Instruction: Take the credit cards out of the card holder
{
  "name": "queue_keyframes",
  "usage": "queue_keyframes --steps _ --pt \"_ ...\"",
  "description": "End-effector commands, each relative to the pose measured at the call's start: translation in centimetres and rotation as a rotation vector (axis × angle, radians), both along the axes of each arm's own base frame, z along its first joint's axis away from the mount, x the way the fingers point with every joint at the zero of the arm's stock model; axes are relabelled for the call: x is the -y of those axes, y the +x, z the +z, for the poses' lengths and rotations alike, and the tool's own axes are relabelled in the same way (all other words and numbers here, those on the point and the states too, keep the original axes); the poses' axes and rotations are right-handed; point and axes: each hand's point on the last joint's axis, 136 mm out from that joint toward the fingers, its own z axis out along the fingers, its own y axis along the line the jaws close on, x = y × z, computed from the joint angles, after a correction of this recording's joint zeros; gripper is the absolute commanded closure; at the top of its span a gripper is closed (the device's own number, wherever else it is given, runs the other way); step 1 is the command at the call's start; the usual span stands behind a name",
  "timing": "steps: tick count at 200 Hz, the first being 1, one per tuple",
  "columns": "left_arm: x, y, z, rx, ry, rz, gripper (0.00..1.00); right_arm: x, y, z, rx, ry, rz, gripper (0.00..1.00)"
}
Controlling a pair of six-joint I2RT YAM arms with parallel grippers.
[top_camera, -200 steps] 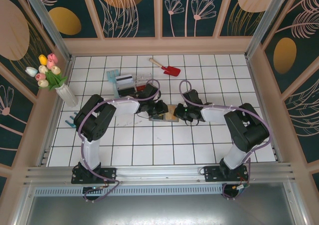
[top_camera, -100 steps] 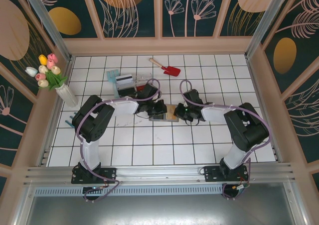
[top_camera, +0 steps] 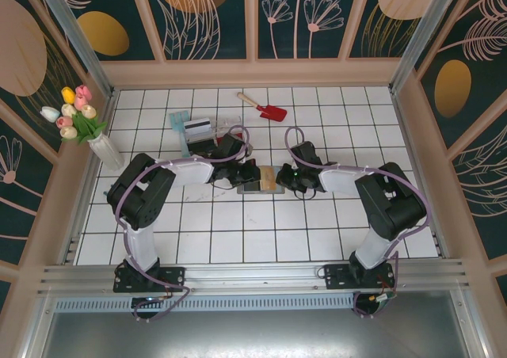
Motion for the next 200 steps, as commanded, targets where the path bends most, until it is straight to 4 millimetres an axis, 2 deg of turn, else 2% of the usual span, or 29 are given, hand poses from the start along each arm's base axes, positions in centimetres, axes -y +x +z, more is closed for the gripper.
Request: queue_keyframes --steps 1,44,88,117,122,160,176,200 --pt "-0.7 -0.1 0.6 0.016 0.006 -0.018 1.00 3.1 -1.6 -3.5 -0.086 -0.163 -0.042 0.87" --pt "-1.4 -0.3 1.5 0.030 0.025 -0.028 1.00 1.7 0.0 -0.3 0.002 -0.097 -0.011 0.87" --pt "-3.6 -0.8 2.2 0.055 0.101 -0.037 1.00 -0.7 1.8 5.3 0.149 0.070 0.065 0.86" --pt "-5.5 -0.7 3.0 0.085 0.151 -0.042 1.00 -2.0 1.9 8.5 0.224 0.186 0.125 0.77" --pt "-5.6 -0.5 4.4 0.116 0.139 -0.040 1.00 -2.1 1.9 9.0 0.234 0.203 0.133 0.74" --pt "-5.4 0.4 9.0 0.220 0.100 -0.047 1.00 -2.5 1.8 13.1 0.330 0.338 0.192 0.57" --pt "-4.8 1.0 11.2 0.258 0.053 -0.047 1.00 -2.3 2.0 14.6 0.373 0.370 0.207 0.45" --pt "-2.7 1.2 14.7 0.294 -0.104 -0.063 1.00 -1.5 2.4 16.8 0.431 0.442 0.218 0.22"
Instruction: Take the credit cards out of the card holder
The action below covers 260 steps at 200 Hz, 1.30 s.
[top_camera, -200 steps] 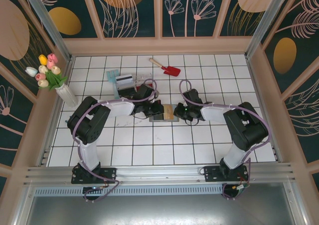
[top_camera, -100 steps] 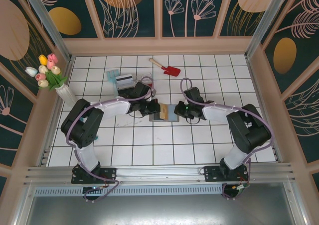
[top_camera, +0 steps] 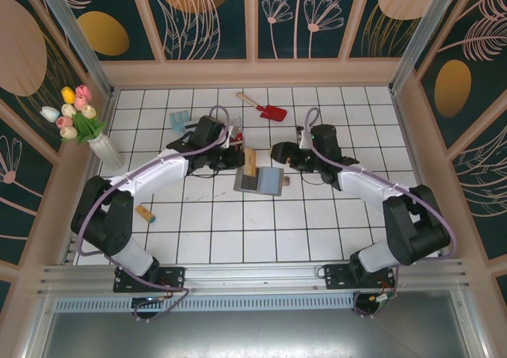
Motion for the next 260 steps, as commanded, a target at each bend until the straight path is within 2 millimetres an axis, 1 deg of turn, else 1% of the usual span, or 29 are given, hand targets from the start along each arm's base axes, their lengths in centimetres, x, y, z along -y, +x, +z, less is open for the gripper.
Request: queue_keyframes --steps 1,21,39,69,90,109,134,151,164,177,190,218,241,260 --pt "1.8 0.4 4.5 0.063 -0.144 -0.045 1.00 0.1 -0.1 3.5 0.102 0.111 0.060 0.22" --pt "3.1 0.6 7.1 0.104 -0.269 -0.069 1.00 1.1 0.5 5.8 0.140 0.196 0.079 0.15" --pt "4.1 0.5 8.8 0.114 -0.358 -0.101 1.00 1.6 0.7 7.6 0.165 0.263 0.113 0.13" --pt "5.4 0.0 11.4 0.109 -0.499 -0.154 1.00 0.9 0.5 9.2 0.178 0.324 0.196 0.13" --pt "5.7 -0.2 12.5 0.109 -0.541 -0.170 1.00 0.6 0.4 10.6 0.183 0.381 0.218 0.17" --pt "5.8 -0.2 12.4 0.100 -0.548 -0.173 1.00 0.5 0.4 11.7 0.194 0.415 0.232 0.25" --pt "5.9 -0.5 12.6 0.091 -0.569 -0.187 1.00 0.4 0.7 12.4 0.185 0.443 0.231 0.36" --pt "5.8 -0.7 12.7 0.093 -0.571 -0.193 1.00 0.7 1.0 13.4 0.176 0.493 0.227 0.42" --pt "5.9 -0.8 12.9 0.091 -0.579 -0.193 1.00 0.9 1.5 13.6 0.156 0.513 0.216 0.47" --pt "5.8 -0.8 13.1 0.084 -0.599 -0.184 1.00 0.6 1.6 13.7 0.145 0.522 0.228 0.58" --pt "5.9 -0.9 13.4 0.081 -0.626 -0.181 1.00 0.6 1.9 13.6 0.125 0.533 0.220 0.65" --pt "5.8 -0.9 13.9 0.072 -0.656 -0.164 1.00 0.7 1.6 13.9 0.125 0.553 0.198 0.76" --pt "5.7 -0.8 13.8 0.044 -0.677 -0.142 1.00 0.6 1.3 14.6 0.142 0.563 0.183 0.88" --pt "5.7 -0.7 14.3 0.035 -0.717 -0.120 0.87 0.6 1.4 15.2 0.146 0.582 0.161 0.96"
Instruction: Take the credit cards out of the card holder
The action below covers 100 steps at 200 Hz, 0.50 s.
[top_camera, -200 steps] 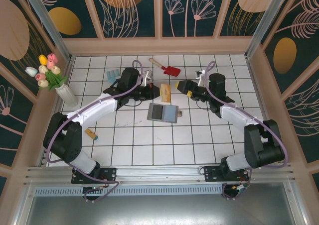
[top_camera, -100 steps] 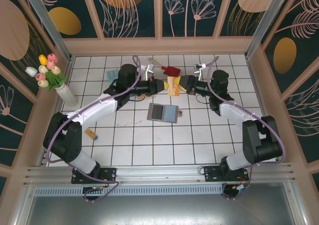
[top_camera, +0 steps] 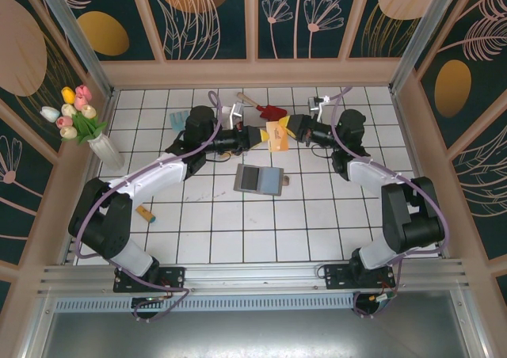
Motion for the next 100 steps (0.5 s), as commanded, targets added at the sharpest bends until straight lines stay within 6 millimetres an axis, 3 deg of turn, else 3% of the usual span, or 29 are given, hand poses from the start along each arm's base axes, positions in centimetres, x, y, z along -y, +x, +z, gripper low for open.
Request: queue_keyframes --steps 1,22,40,100 --pt "-0.3 -0.1 2.4 0.014 -0.090 0.014 0.86 0.0 -0.7 2.8 0.076 0.049 -0.020 0.97" --pt "-0.3 0.0 3.2 0.030 -0.123 0.038 0.70 -0.2 -0.6 3.4 0.050 0.093 -0.045 1.00" --pt "-0.1 0.1 3.2 0.031 -0.143 0.053 0.66 -0.2 -0.5 3.9 0.029 0.135 -0.070 1.00" --pt "-0.1 -0.1 3.0 0.014 -0.240 0.081 0.79 0.1 0.0 3.4 -0.054 0.214 -0.119 1.00"
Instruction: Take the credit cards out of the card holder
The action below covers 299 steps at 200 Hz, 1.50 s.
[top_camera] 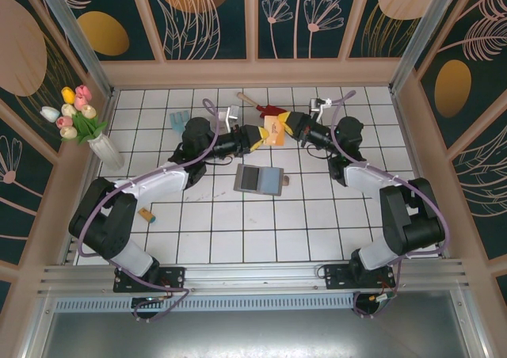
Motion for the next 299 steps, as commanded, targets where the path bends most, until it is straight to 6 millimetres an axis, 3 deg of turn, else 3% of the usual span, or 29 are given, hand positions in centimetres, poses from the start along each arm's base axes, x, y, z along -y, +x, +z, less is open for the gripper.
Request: queue_keyframes --steps 1,39,50,58,70,76,80,86,98,112,135,169,178,200,209,236,265,299 --pt "0.0 -0.1 2.3 0.063 -0.084 0.012 0.80 0.3 -0.6 2.3 0.052 0.076 -0.014 1.00" --pt "0.1 0.1 2.2 0.092 -0.062 0.018 1.00 0.0 -0.8 1.4 0.041 0.048 0.003 1.00" --pt "0.2 0.2 2.2 0.103 -0.046 0.017 1.00 0.0 -0.8 0.9 0.034 0.022 0.001 0.99" --pt "0.2 0.4 1.9 0.110 -0.021 0.019 1.00 0.0 -0.7 0.4 0.031 -0.004 0.000 0.91" --pt "0.3 0.7 1.3 0.124 0.042 0.022 1.00 0.5 -0.5 -0.4 0.024 -0.056 -0.026 0.70" --pt "0.2 0.9 -0.1 0.112 0.101 0.027 1.00 0.8 -0.4 -0.9 0.025 -0.088 -0.041 0.58" --pt "0.3 1.3 0.7 0.144 0.121 0.033 1.00 1.0 -0.3 -1.1 0.030 -0.113 -0.051 0.49" --pt "0.1 1.6 0.0 0.150 0.185 0.040 1.00 1.3 -0.2 -1.6 0.034 -0.154 -0.064 0.39" --pt "-0.5 2.2 -1.4 0.178 0.319 0.056 1.00 2.0 0.0 -2.7 0.044 -0.253 -0.098 0.26" --pt "-1.5 2.8 -2.3 0.231 0.461 0.072 1.00 3.0 0.1 -4.0 0.064 -0.377 -0.139 0.19" --pt "-2.7 2.7 -3.7 0.333 0.637 -0.006 1.00 4.8 0.3 -6.1 0.070 -0.536 -0.182 0.14" --pt "-4.9 3.7 -6.0 0.426 0.927 -0.091 1.00 6.5 0.0 -6.9 0.093 -0.561 -0.207 0.08" --pt "-5.3 3.7 -6.5 0.452 0.967 -0.128 1.00 6.9 0.2 -7.5 0.084 -0.589 -0.225 0.01" --pt "-6.5 4.3 -7.1 0.528 1.071 -0.184 1.00 8.1 0.5 -8.9 0.047 -0.645 -0.261 0.01" --pt "-6.9 5.0 -8.4 0.546 1.130 -0.207 1.00 8.3 0.5 -9.4 0.040 -0.655 -0.269 0.01" --pt "-8.0 6.8 -8.8 0.681 1.255 -0.238 1.00 8.9 0.6 -10.2 0.021 -0.681 -0.285 0.01" --pt "-8.3 6.2 -9.5 0.849 1.289 -0.428 1.00 9.3 0.5 -10.5 0.009 -0.690 -0.296 0.01" --pt "-9.5 7.1 -10.2 0.857 1.352 -0.519 1.00 9.1 0.3 -10.4 0.008 -0.679 -0.288 0.01"
